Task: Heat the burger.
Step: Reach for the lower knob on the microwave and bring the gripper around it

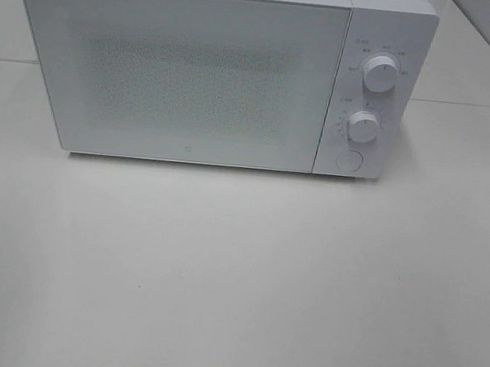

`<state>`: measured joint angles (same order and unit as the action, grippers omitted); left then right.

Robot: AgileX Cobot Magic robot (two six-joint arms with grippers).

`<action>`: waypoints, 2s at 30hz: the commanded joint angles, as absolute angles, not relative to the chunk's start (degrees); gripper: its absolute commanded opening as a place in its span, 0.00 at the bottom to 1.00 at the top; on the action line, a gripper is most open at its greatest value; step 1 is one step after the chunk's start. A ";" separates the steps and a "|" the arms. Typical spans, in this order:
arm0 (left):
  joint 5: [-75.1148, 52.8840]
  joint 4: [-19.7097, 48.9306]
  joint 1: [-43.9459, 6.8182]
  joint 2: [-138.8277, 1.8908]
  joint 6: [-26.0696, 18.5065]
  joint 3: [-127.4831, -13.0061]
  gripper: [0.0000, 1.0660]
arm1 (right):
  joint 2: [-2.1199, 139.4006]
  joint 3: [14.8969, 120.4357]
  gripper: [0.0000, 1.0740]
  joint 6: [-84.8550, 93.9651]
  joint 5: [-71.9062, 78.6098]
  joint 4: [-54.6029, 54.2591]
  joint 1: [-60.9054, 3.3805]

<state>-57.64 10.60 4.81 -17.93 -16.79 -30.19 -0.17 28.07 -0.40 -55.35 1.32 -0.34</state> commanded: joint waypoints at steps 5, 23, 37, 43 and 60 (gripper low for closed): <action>-59.64 10.20 5.04 -11.63 -15.53 -28.71 0.96 | -1.83 28.07 0.71 0.00 -55.12 1.60 -0.23; -59.42 6.02 5.04 1.83 -9.85 -28.65 0.96 | -1.72 28.07 0.71 0.00 -55.12 1.60 -0.23; -59.36 6.07 4.87 1.83 -10.08 -28.65 0.96 | -1.72 28.07 0.71 0.00 -55.12 1.60 -0.23; -59.36 6.07 4.87 1.83 -10.08 -28.65 0.96 | -1.72 28.07 0.71 0.00 -55.12 1.60 -0.23; -59.36 6.07 4.87 1.43 -10.08 -28.65 0.96 | -1.72 28.07 0.71 0.00 -55.12 1.60 -0.23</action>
